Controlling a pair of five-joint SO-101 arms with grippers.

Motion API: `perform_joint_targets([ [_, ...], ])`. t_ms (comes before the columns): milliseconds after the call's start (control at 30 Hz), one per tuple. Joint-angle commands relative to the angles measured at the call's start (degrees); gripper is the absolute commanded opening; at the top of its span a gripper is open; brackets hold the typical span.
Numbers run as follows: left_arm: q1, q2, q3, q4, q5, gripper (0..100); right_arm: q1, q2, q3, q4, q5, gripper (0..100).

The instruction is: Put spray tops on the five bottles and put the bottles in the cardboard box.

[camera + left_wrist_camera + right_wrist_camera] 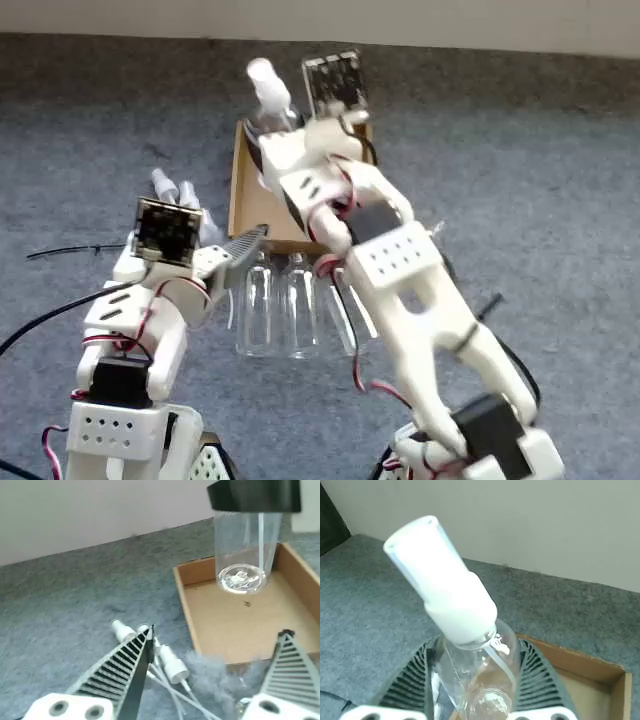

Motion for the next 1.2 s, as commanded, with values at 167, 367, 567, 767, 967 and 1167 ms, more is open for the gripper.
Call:
perform_joint_targets([
  [167, -11.91, -0.22, 1.01, -5.98, 0.18, 34, 1.1, 29.85, -31.78, -2.07, -0.09, 0.5],
  [367, -13.76, -0.22, 2.33, -8.62, 0.26, 34, 1.27, 44.62, -46.81, -1.71, -0.09, 0.5],
  [567, -13.58, -0.22, 2.59, -8.79, 0.26, 34, 2.68, 48.13, -48.66, -1.98, -0.09, 0.5],
  [767, -13.41, -0.22, 2.59, -8.79, 0.26, 34, 3.82, 48.31, -48.31, -1.63, -0.09, 0.5],
  [967, -13.41, -0.22, 2.59, -8.79, 0.26, 34, 3.74, 48.22, -44.97, -2.07, 0.0, 0.5],
  [1167, -13.32, -0.22, 2.68, -8.79, 0.35, 34, 3.65, 47.78, -36.79, -11.74, 0.0, 0.5],
])
